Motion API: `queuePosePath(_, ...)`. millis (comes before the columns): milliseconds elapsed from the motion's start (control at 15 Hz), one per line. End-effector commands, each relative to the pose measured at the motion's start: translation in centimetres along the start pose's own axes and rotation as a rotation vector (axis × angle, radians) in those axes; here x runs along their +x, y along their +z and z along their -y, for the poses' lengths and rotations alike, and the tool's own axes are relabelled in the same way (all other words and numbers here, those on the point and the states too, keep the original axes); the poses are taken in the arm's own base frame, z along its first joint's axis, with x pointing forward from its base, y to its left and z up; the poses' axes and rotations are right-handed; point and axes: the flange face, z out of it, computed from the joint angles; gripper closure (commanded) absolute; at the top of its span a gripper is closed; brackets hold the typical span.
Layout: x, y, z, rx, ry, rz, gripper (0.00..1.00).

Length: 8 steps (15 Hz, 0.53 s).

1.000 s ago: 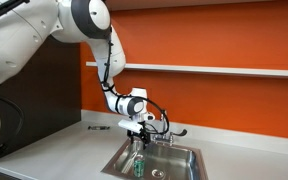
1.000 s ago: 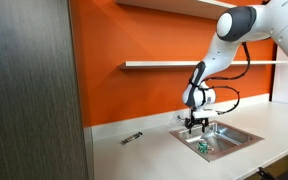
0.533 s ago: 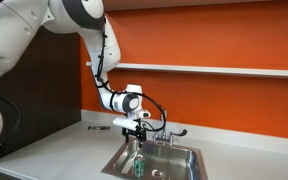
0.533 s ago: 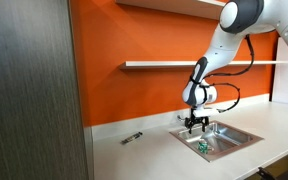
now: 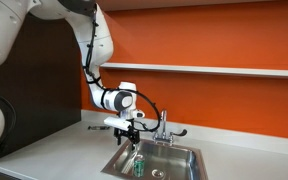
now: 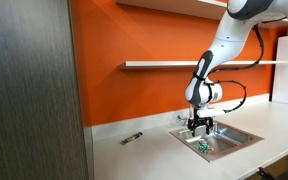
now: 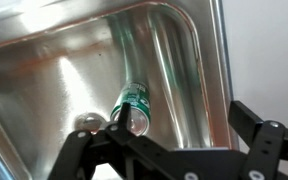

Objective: Place the soda can inside the sink

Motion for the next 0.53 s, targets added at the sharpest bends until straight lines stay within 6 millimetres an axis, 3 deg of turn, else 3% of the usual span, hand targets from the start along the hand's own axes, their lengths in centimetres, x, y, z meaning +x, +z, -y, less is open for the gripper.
queuePosePath(0,-3.4,-1.9,0.6,-0.017,-0.009,0.009,0.0)
queuePosePath(467,-7.8,-3.3,1.9,-0.026,-0.037,0.043,0.0)
